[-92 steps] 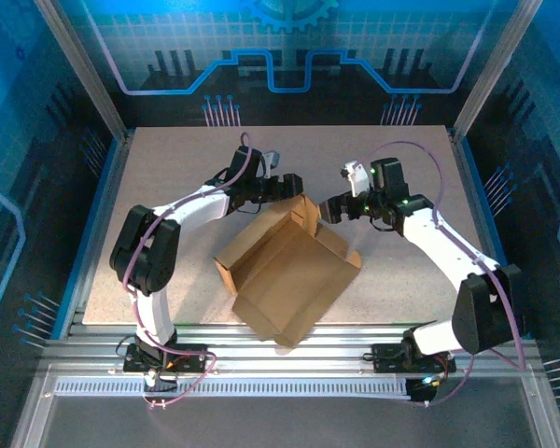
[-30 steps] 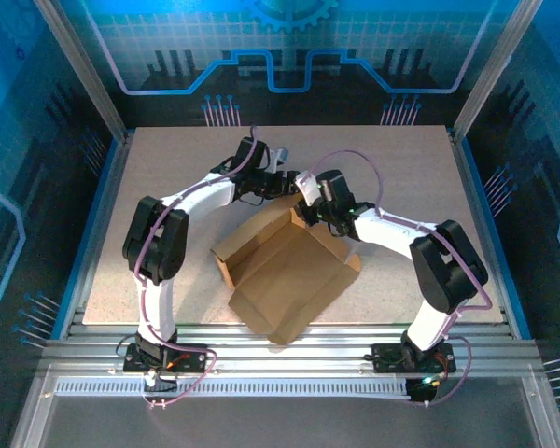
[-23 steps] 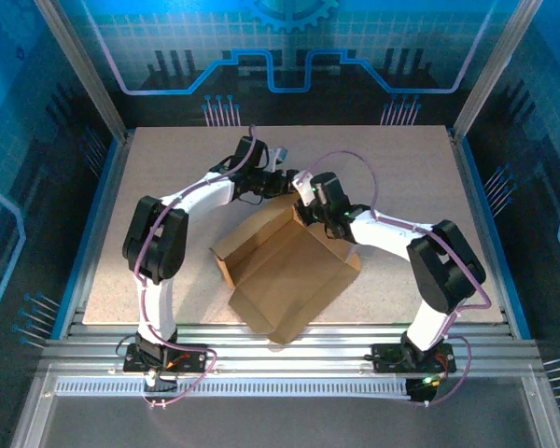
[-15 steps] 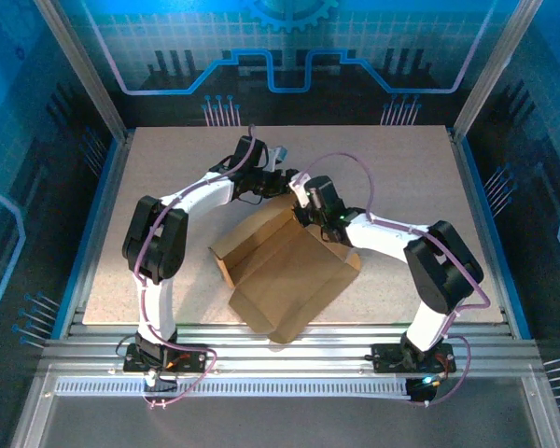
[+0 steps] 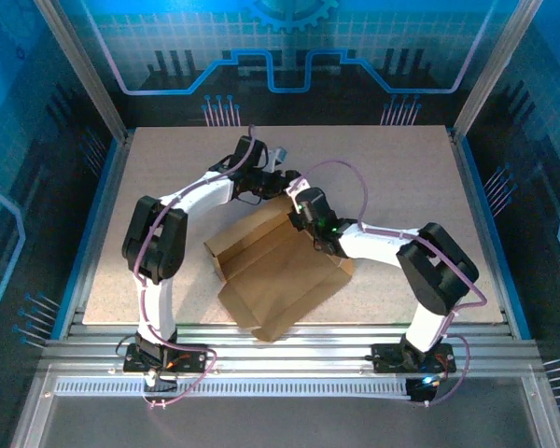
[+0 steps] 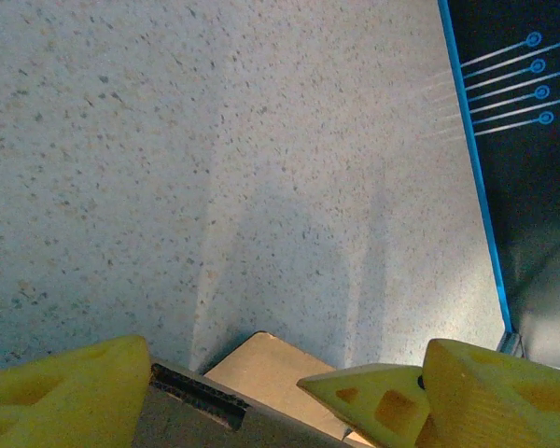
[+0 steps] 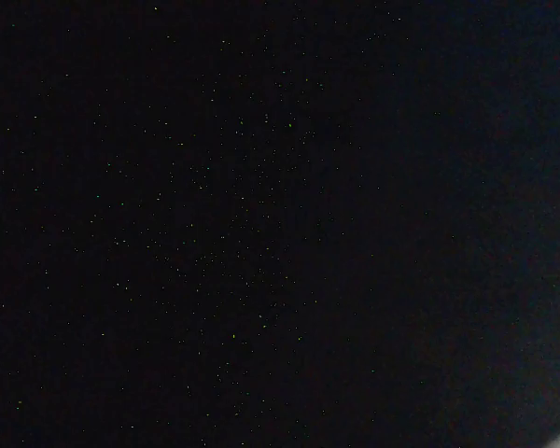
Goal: Fold the paper box
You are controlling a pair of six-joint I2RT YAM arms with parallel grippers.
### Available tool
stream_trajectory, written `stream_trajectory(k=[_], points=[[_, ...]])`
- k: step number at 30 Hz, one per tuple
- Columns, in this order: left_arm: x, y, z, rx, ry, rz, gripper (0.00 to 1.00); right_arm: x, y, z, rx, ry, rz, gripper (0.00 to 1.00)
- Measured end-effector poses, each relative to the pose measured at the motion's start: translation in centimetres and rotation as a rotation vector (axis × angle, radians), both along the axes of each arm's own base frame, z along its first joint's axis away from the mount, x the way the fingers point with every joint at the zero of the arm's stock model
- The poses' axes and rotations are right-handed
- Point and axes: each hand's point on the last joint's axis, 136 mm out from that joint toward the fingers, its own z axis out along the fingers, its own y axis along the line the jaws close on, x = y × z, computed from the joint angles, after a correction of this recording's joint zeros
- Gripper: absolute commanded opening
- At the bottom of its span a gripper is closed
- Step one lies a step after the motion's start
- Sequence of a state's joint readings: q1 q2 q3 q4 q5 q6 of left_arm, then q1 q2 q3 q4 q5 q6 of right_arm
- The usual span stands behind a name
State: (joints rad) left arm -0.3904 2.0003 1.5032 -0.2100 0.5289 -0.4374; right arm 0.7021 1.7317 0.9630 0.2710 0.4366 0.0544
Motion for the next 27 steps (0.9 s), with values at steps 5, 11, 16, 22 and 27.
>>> stream_trajectory(k=[5, 11, 16, 22, 27], points=[[-1.0, -0.9, 0.1, 0.002, 0.023, -0.029, 0.78, -2.1, -0.3, -0.1, 0.047, 0.06, 0.049, 0.41], [-1.4, -1.9, 0.0, 0.004, 0.027, -0.049, 0.78, -5.3, -1.2, -0.7, 0.11, 0.139, 0.097, 0.45], [-1.3, -2.0, -0.6, 0.008, 0.039, -0.049, 0.78, -5.8, -2.7, -2.6, 0.118, 0.189, 0.065, 0.42], [-1.1, -2.1, -0.4, 0.003, 0.035, -0.051, 0.78, -4.5, -2.5, -3.9, 0.133, 0.178, 0.052, 0.39], [-0.9, -2.2, -0.6, 0.004, 0.044, -0.053, 0.78, -3.6, -1.8, -4.2, 0.166, 0.147, 0.049, 0.33]])
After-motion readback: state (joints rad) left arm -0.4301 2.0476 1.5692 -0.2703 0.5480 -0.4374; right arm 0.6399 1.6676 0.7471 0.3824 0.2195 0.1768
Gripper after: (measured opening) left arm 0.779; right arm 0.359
